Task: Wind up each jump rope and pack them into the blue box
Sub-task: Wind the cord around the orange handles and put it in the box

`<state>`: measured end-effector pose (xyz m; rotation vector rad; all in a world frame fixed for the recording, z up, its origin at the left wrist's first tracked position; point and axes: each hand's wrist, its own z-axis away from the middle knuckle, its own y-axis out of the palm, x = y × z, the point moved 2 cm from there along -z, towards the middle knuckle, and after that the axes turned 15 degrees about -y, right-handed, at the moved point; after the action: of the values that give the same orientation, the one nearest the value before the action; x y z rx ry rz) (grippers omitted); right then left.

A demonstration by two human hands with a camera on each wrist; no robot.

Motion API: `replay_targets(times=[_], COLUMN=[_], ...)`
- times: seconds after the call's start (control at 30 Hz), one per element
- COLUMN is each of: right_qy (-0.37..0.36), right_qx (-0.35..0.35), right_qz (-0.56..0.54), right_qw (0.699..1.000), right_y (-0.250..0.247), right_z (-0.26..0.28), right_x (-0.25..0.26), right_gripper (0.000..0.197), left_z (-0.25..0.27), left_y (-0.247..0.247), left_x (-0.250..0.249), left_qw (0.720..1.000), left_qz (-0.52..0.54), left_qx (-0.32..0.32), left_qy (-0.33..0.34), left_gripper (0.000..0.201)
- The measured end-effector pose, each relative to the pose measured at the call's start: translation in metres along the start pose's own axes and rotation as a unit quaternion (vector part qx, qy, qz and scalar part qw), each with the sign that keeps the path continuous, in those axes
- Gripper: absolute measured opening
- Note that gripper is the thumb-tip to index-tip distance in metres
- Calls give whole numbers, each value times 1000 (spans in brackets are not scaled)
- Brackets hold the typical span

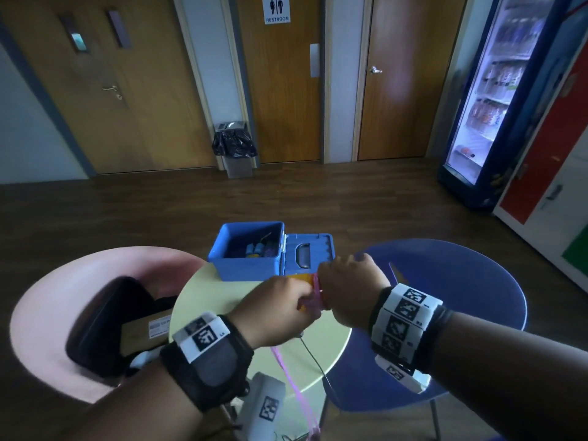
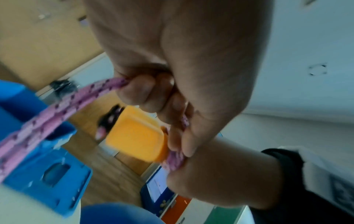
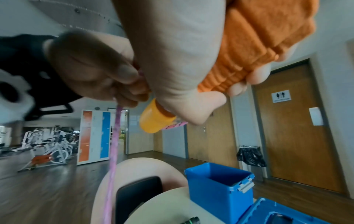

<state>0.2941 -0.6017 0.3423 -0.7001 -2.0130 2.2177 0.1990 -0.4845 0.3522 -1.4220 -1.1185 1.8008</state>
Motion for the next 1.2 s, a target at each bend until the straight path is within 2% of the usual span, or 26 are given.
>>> replay_targets(times=[0.07,0.13,0.27,0.4,0.53,0.73,0.87,1.0,1.2], right_qy=[-48,-84,-119,-140,-132,-78,-75,-110,-157], right_qx=[22,46,54,55,47,32,24,18,26], right_qz=[-17,-42,-60,-67,-102,-128,-84,-46,-16], right_qw=[998,995,990,986,985,988,993,993,987], right_y=[-5,-12,-27,-32,-33,-39,-40,-46,-58], right_z=[3,6,13,18,18,20,20,22,22], right_x=[3,3,0,0,-4,-22,-18,-14,-8], right_gripper=[14,14,6,5,11,28,20,19,22], left_z=[-2,-4,-8,-8,-5,2,-1,0,2], left_y=[-11,-16,-17,-12,-12,-18,-24,-29,-35], left_x=[4,9,18,21,14,14,18,23,25], left_qw=[999,998,996,994,981,970,979,989,987], left_qz=[-24,-32,15,66,158,220,182,119,129], left_qx=[-32,-49,-25,55,108,100,94,87,90], left_qy=[21,36,85,62,8,-25,-5,18,39], left_gripper=[16,28,25,15,17,15,20,38,32])
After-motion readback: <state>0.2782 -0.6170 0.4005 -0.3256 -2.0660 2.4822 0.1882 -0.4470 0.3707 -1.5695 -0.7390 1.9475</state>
